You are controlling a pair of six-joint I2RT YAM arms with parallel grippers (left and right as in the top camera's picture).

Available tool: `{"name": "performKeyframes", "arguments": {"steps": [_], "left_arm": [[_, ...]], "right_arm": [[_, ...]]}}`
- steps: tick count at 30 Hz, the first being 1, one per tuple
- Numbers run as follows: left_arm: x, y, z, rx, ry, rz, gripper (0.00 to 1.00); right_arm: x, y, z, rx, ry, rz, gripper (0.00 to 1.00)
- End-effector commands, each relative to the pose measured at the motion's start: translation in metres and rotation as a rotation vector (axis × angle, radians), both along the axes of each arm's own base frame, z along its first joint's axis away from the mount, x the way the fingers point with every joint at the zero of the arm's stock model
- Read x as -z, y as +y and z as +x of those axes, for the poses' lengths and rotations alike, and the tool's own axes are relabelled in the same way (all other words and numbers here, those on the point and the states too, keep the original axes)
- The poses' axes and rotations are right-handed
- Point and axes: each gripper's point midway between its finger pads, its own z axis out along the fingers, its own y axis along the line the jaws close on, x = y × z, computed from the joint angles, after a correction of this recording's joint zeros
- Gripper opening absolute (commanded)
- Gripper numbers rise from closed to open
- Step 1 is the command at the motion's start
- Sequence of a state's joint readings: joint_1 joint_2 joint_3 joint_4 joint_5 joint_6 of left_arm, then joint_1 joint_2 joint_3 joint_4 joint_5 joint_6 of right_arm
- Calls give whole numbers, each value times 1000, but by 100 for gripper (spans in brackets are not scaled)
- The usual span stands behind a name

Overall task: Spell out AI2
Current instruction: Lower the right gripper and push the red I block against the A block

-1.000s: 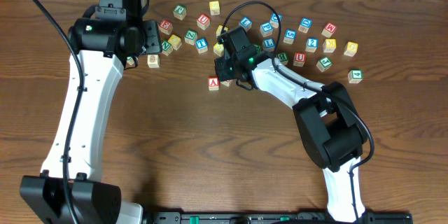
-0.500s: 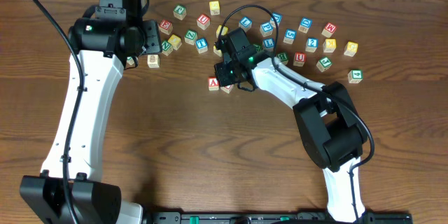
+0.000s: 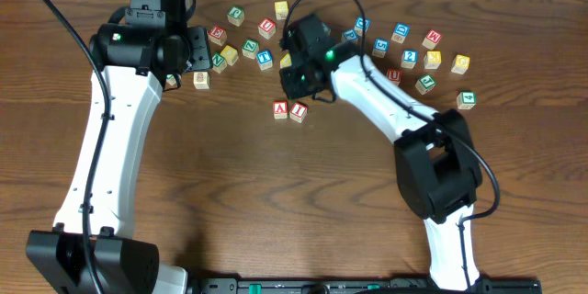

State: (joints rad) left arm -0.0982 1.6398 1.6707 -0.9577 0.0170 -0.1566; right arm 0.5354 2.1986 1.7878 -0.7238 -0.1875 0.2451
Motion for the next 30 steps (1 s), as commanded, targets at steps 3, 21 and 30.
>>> {"name": "performKeyframes", "arguments": {"steps": [3,21,30], "left_arm": [[0,2,0,3,0,7,55],[1,2,-1,3,7,8,55],[1,2,-1,3,7,8,55]], "right_arm": [[-7,-43,3,194,134,-23,20],[33,-83,-62,277,397,-196,6],[47,-62,-66,229,360,-175,4]]}}
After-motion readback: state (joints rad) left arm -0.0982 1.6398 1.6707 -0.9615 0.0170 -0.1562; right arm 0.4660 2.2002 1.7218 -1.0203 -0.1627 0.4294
